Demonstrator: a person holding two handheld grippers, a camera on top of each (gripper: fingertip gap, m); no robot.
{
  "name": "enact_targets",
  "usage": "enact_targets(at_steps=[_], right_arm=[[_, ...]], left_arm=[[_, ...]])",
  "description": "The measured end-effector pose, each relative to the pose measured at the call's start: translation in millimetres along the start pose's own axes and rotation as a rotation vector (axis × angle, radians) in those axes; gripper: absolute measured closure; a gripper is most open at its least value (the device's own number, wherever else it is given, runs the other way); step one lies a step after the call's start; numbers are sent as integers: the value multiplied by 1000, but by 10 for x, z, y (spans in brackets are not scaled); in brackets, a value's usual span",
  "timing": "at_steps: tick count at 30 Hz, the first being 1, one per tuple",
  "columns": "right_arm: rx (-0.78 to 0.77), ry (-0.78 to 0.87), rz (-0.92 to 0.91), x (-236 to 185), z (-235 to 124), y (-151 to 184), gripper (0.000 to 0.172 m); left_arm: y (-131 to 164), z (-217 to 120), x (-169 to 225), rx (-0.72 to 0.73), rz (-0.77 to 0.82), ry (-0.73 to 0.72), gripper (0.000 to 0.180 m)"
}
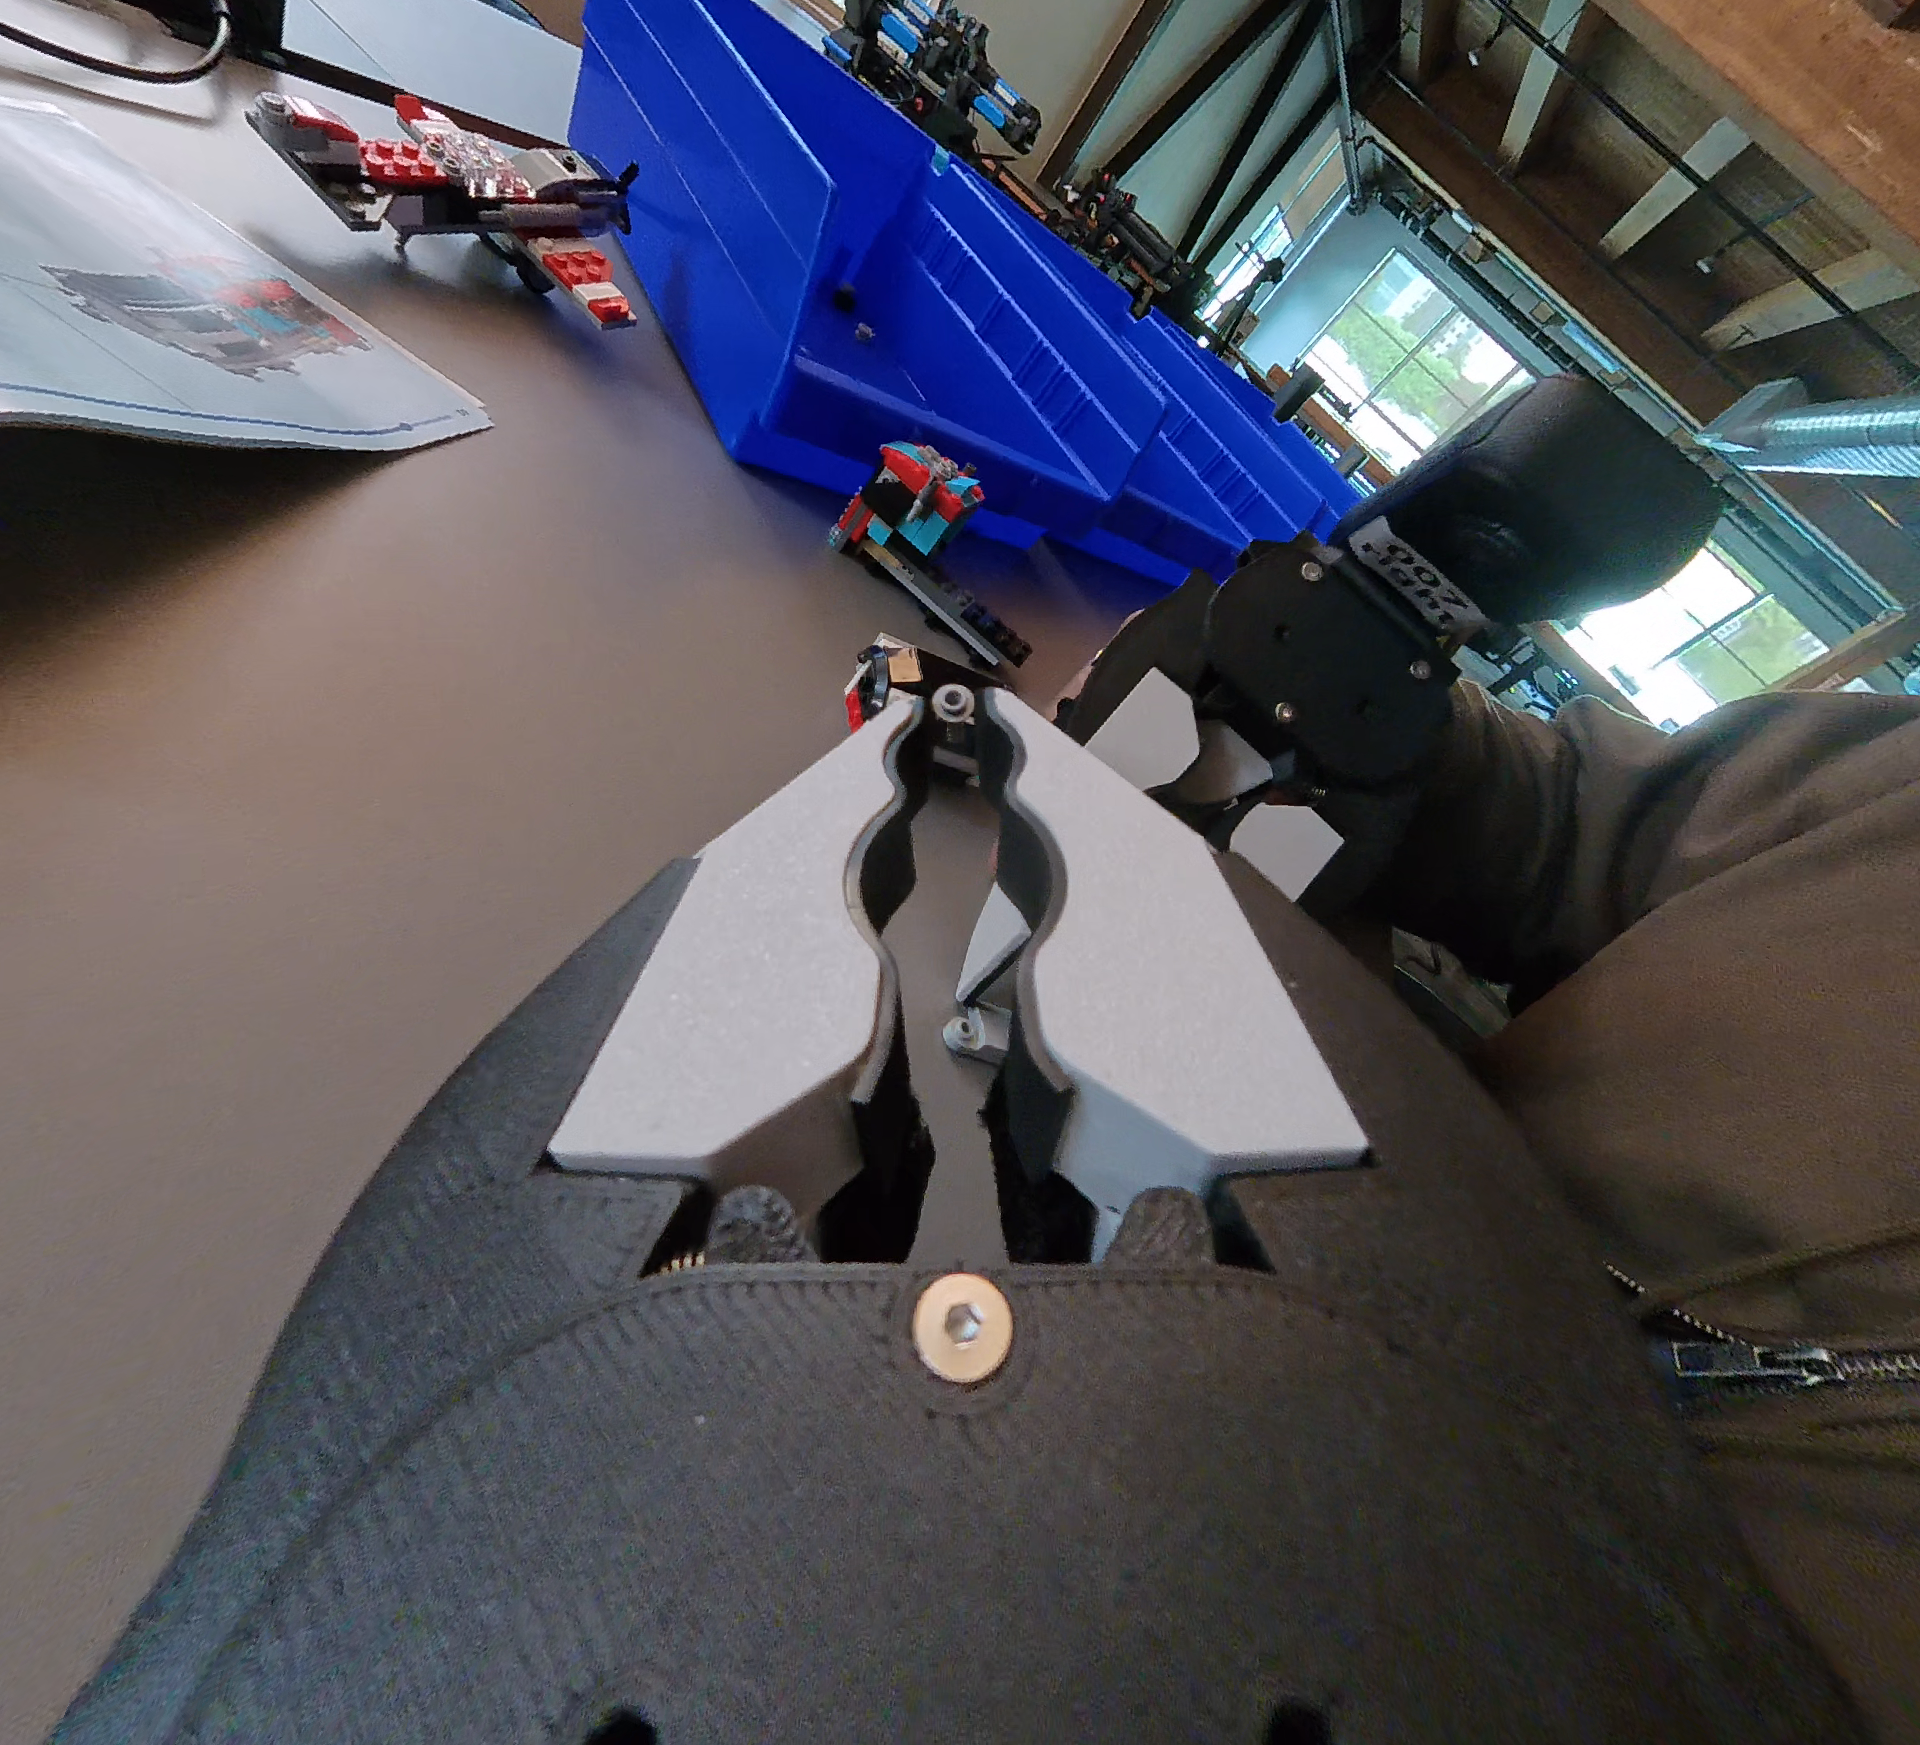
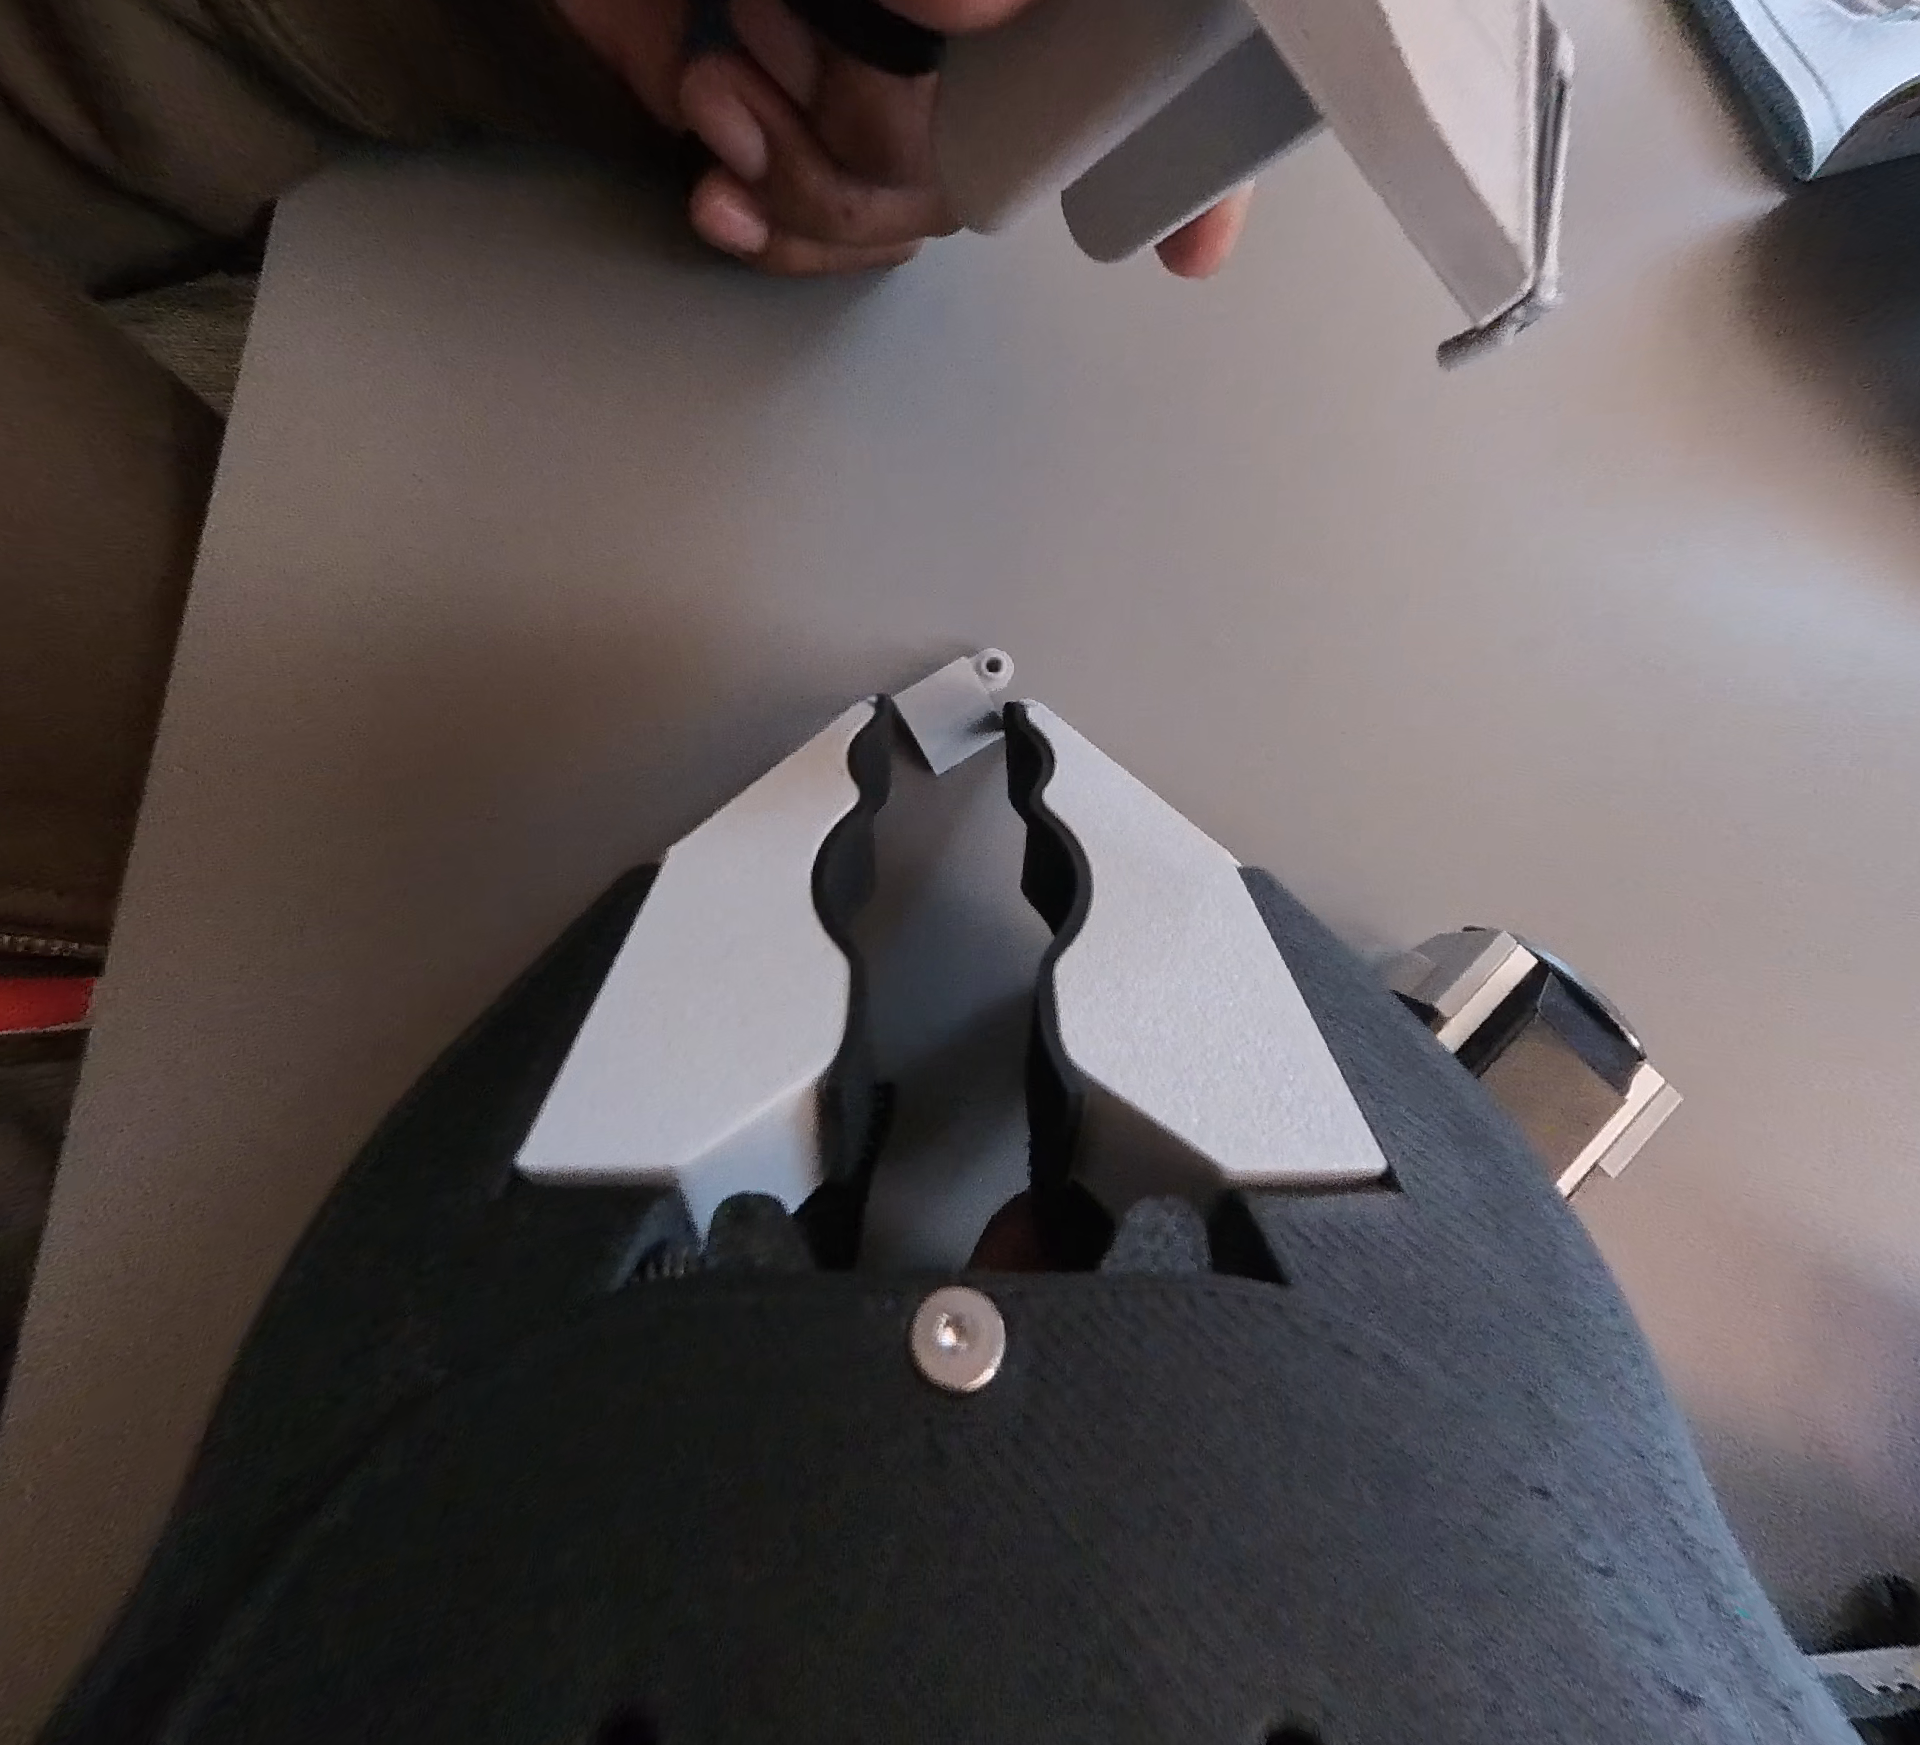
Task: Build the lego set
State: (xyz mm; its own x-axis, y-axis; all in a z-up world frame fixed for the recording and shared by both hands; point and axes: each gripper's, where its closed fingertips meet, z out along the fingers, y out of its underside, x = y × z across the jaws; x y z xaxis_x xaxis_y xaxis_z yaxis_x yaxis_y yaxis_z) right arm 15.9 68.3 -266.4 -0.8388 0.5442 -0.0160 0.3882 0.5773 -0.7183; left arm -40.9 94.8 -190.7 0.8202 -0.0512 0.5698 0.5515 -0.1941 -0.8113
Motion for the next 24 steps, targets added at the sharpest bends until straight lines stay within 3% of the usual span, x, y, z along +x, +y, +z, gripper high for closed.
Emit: enact_targets(at_steps=[13, 15, 18, 24], right_arm=[[218, 183, -17, 292, -195, -272, 151], [249, 201, -12, 312, -231, -291, 151], [304, 209, 9, 341, -299, -330, 151], [340, 217, 39, 420, -362, -349, 151]], left_arm=[[-230, 213, -17, -137, 192, 223, 172], [-164, 247, -36, -169, 156, 238, 172], [-35, 201, -34, -209, 285, 230, 172], [13, 139, 28, -226, 258, 275, 172]])
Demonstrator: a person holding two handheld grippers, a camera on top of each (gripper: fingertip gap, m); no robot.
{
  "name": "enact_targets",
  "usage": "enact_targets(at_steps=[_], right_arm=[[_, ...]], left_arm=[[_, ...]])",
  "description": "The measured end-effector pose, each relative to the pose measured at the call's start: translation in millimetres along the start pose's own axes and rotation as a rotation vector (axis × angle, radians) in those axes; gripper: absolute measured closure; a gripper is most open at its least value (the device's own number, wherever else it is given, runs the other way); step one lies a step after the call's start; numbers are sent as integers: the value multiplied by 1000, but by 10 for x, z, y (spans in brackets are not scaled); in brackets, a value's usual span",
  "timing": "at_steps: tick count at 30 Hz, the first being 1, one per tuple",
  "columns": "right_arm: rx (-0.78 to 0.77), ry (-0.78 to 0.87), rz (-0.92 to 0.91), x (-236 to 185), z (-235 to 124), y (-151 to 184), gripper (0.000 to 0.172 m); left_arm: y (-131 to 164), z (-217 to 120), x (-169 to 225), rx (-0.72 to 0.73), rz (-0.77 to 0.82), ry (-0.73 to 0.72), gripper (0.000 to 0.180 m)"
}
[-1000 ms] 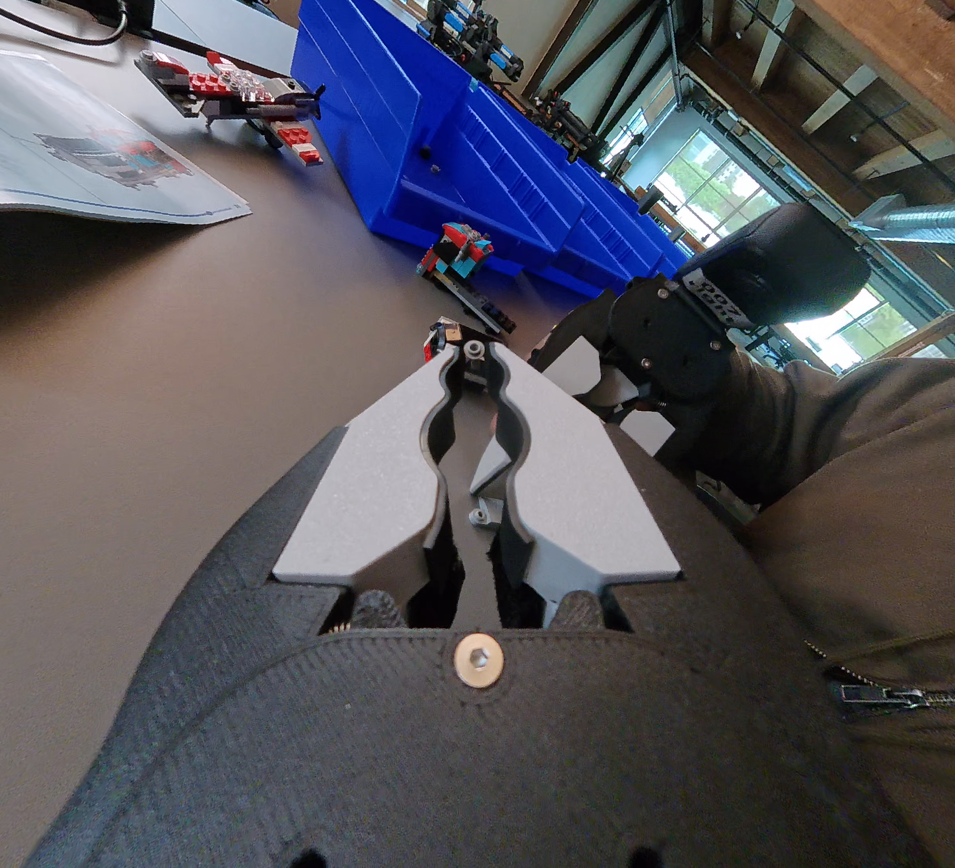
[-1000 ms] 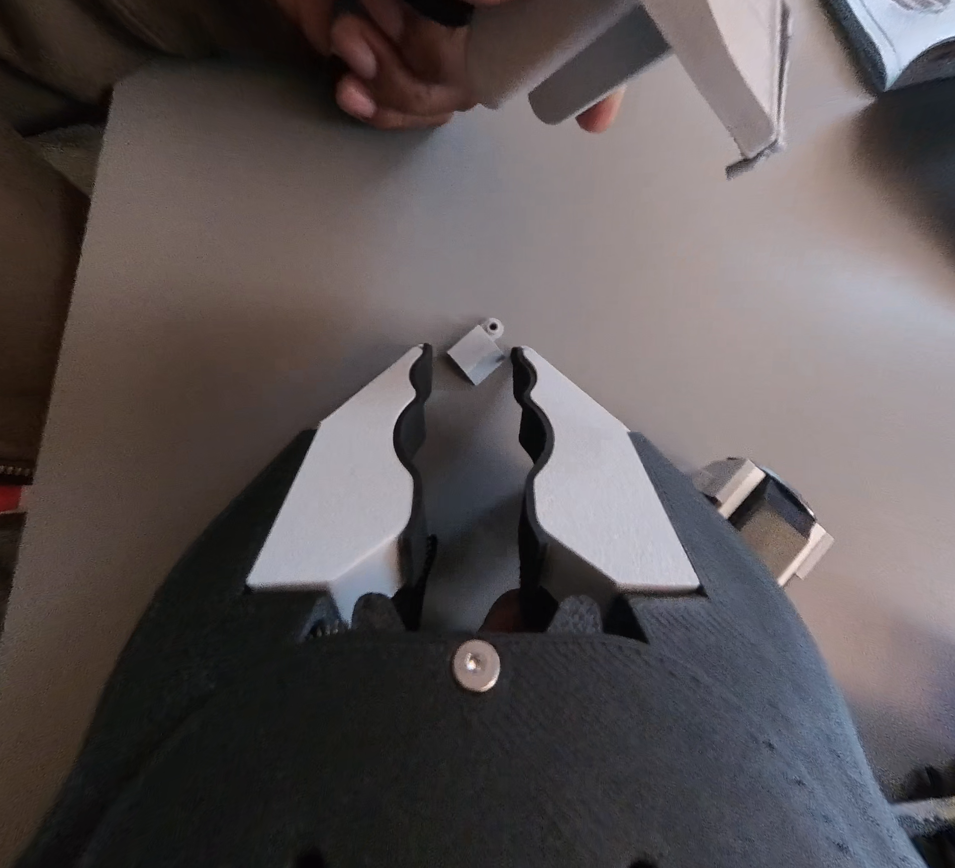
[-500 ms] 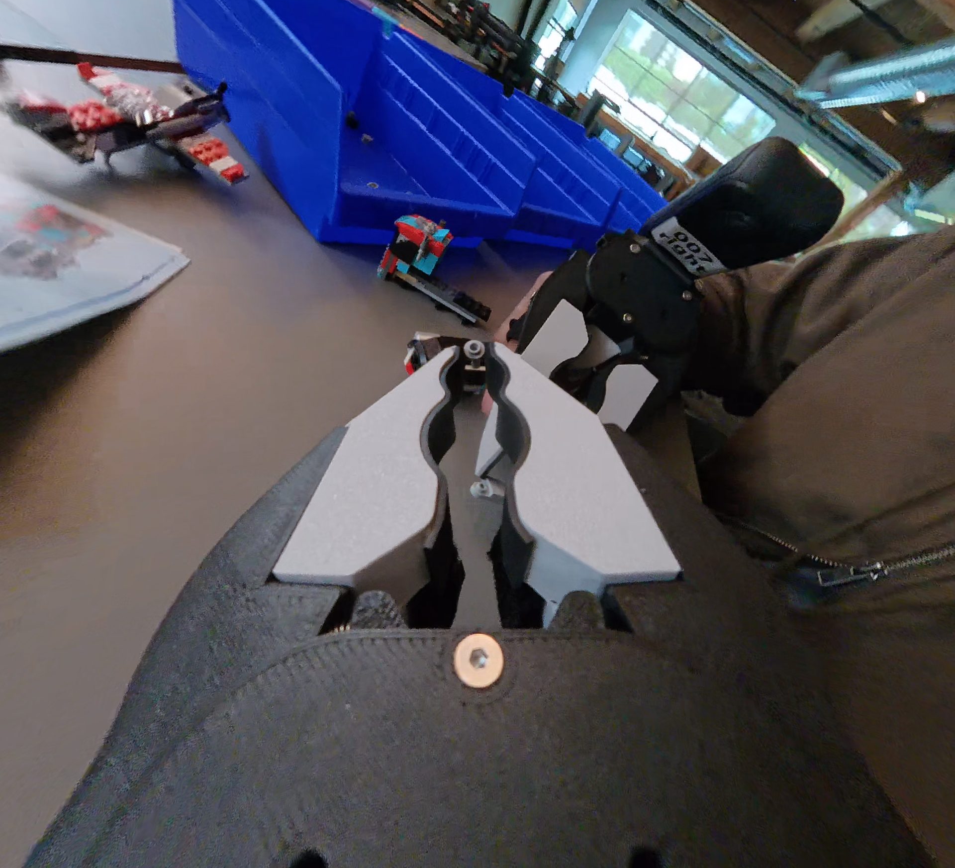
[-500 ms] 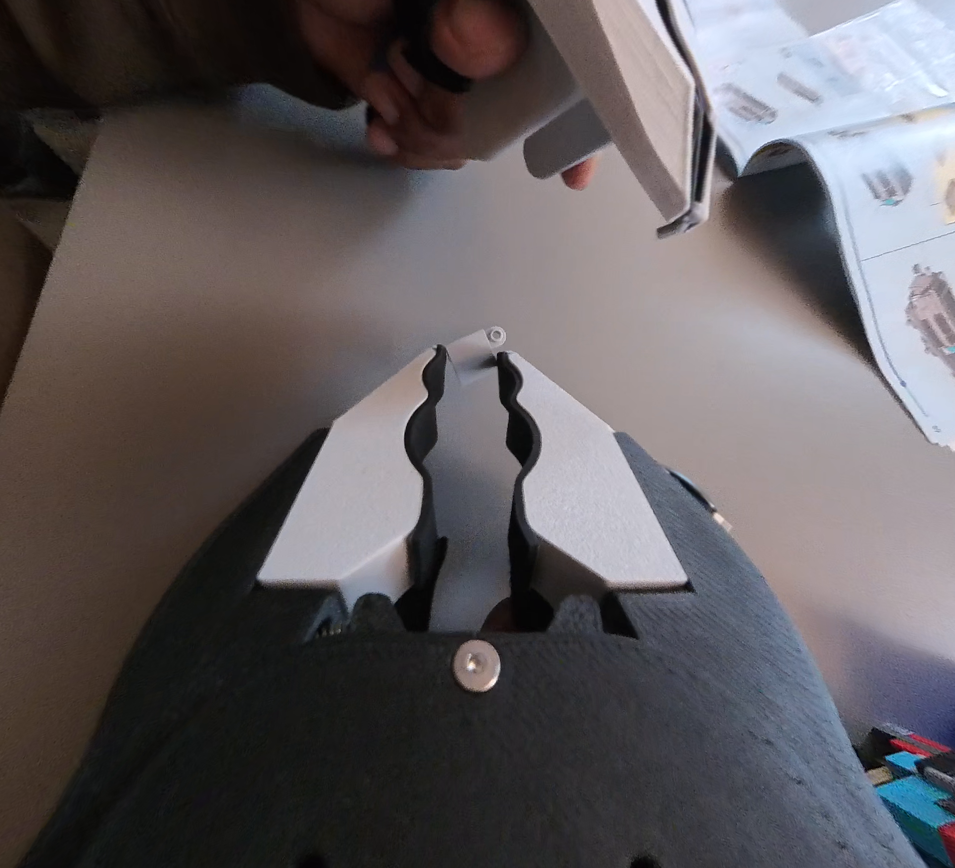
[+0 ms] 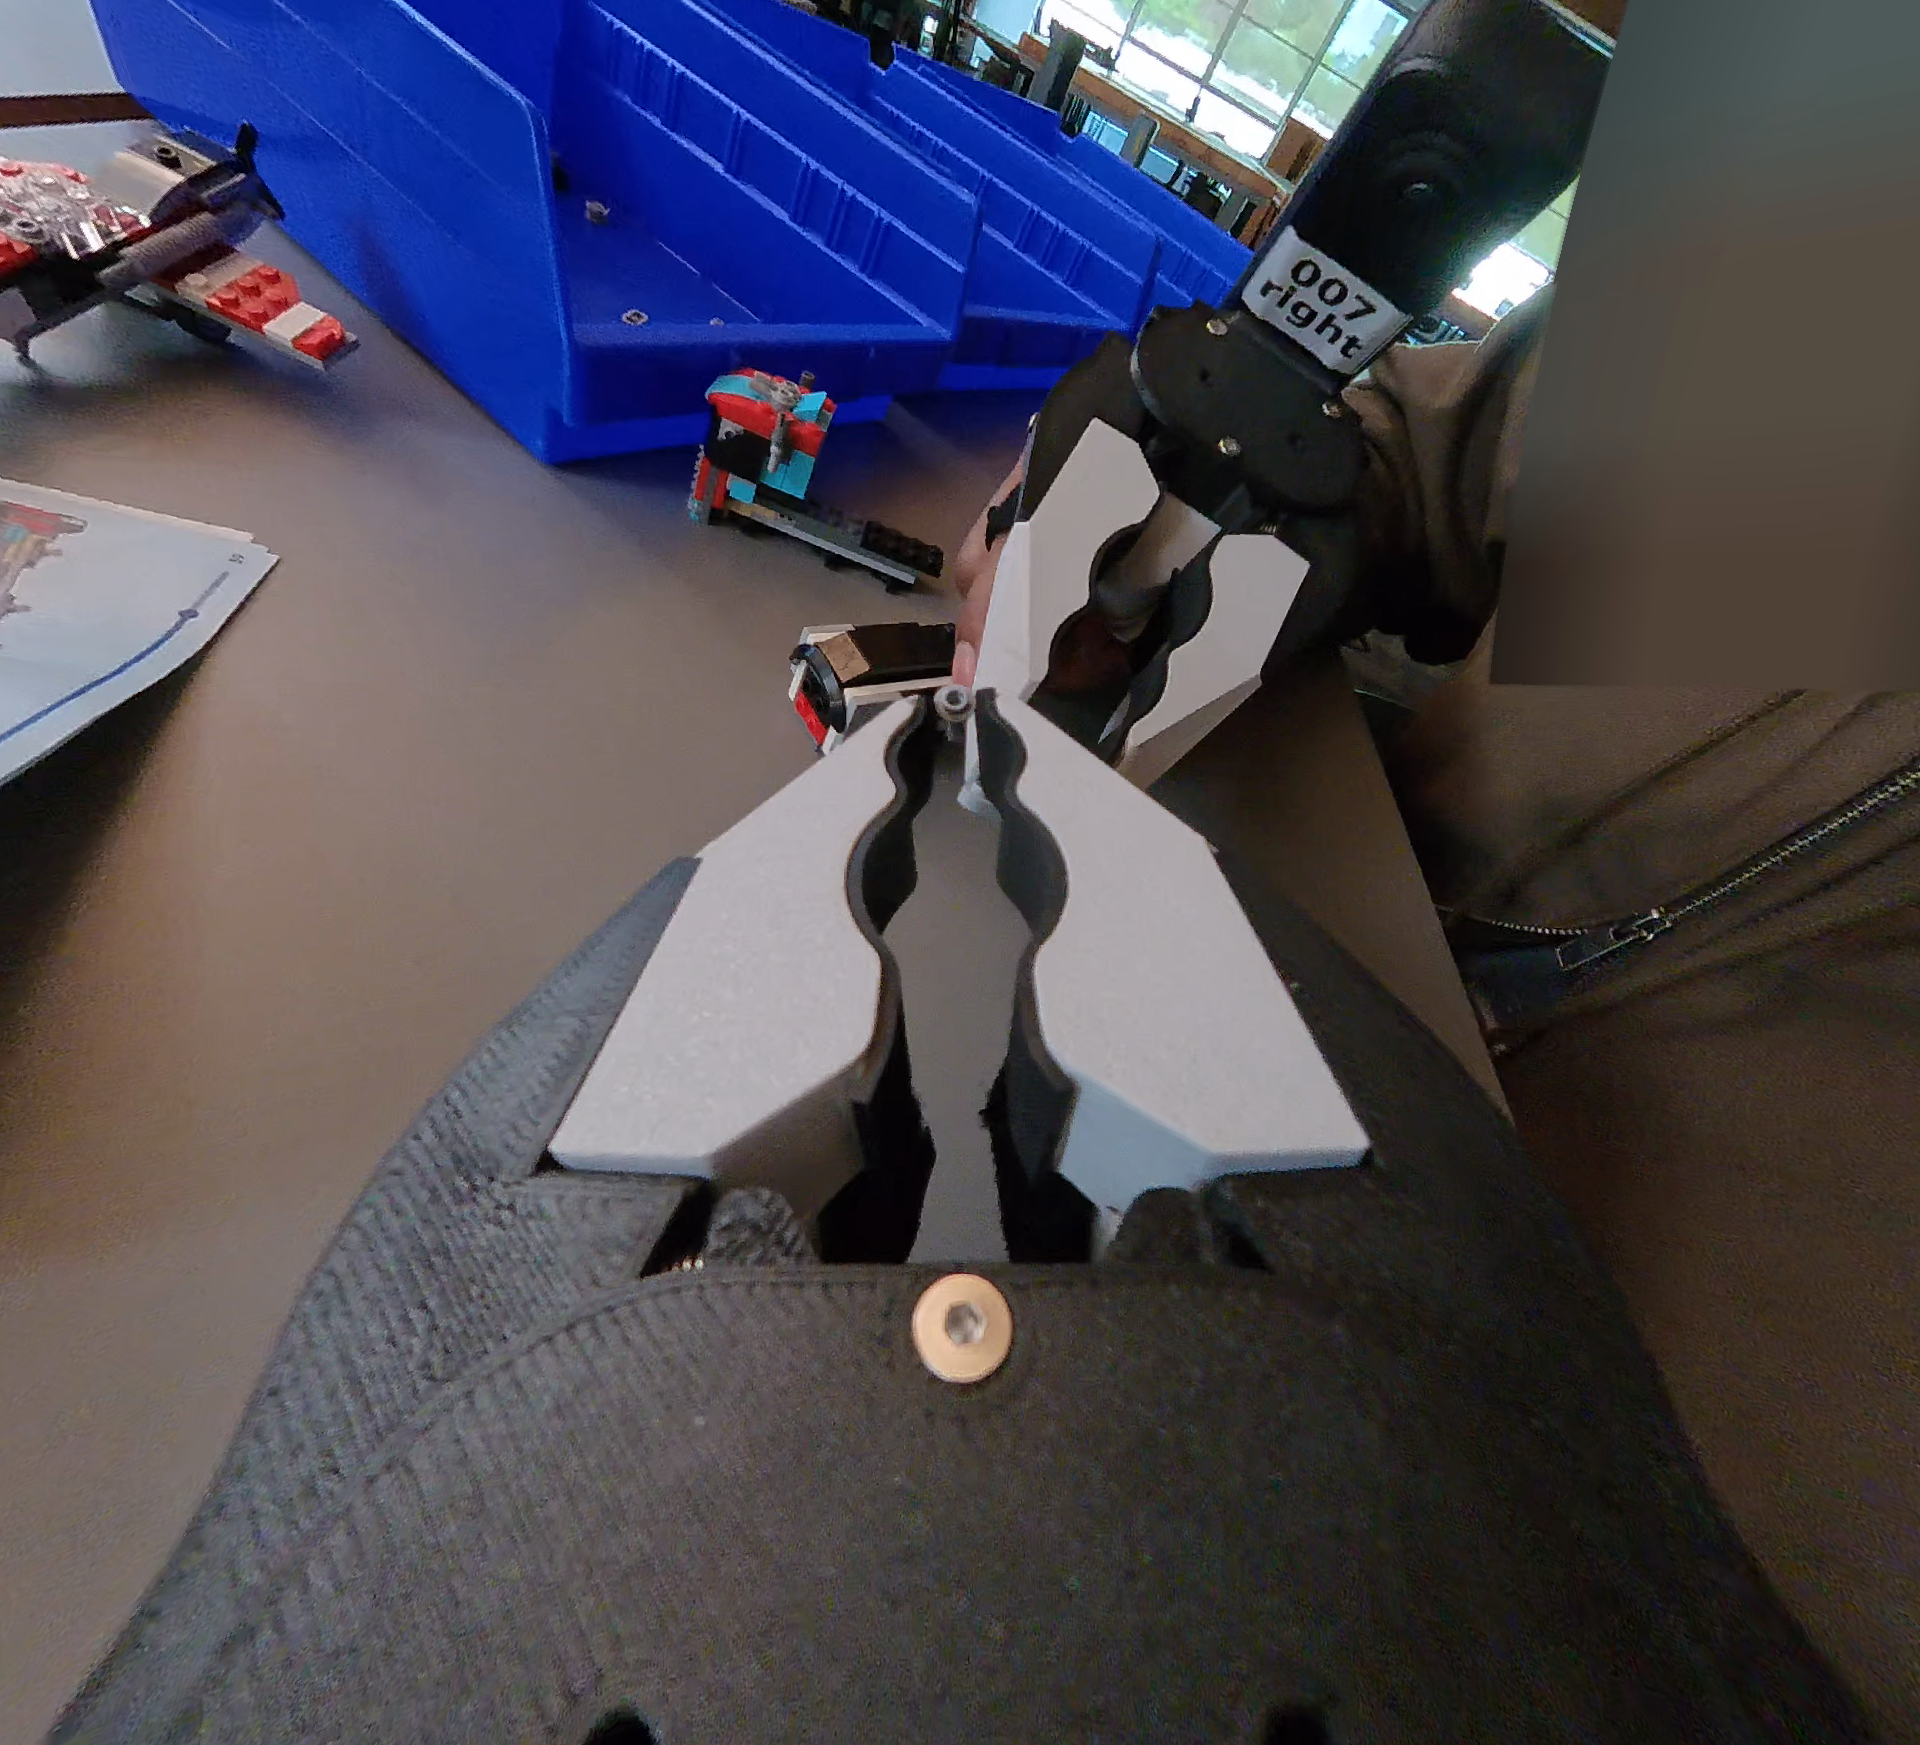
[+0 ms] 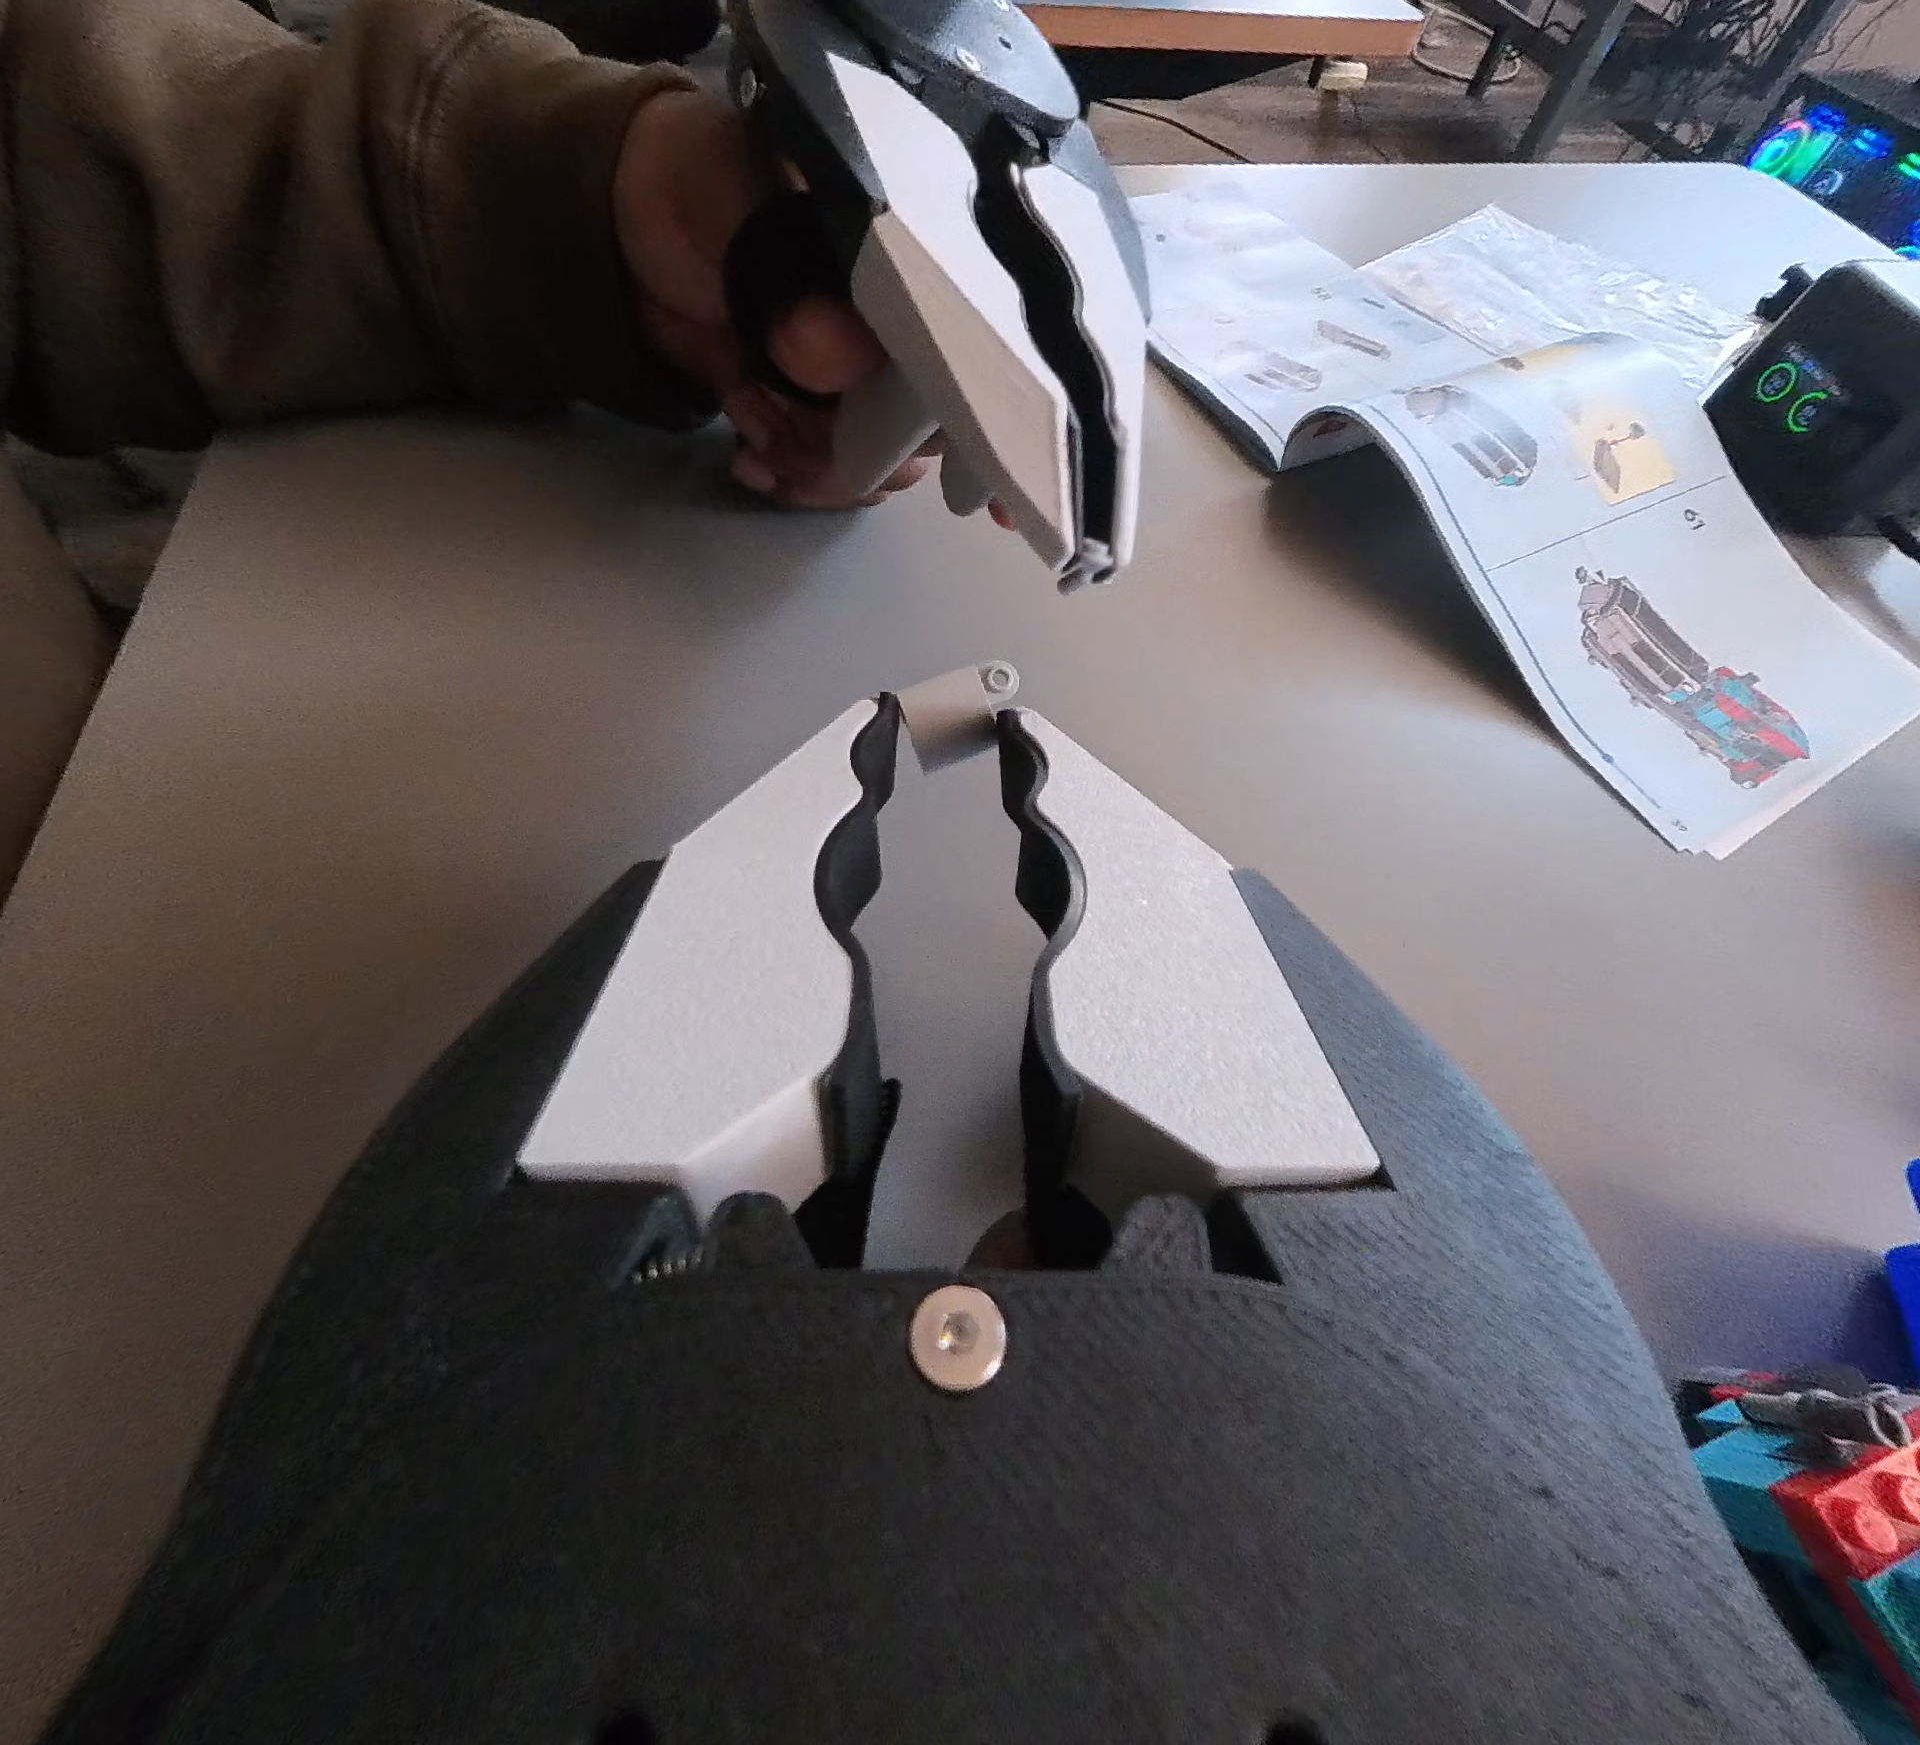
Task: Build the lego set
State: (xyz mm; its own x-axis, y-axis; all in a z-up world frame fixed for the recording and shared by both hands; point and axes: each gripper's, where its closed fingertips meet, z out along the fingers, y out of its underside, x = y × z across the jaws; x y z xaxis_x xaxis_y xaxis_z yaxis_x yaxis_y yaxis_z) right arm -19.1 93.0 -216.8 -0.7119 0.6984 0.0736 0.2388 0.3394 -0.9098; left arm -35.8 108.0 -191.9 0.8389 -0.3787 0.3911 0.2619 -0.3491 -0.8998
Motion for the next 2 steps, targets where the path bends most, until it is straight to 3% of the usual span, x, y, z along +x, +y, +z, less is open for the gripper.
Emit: enact_targets(at_steps=[2], right_arm=[[0, -5, 2, -4, 1, 0, 152]], left_arm=[[17, 12, 22, -10, -8, 16, 172]])
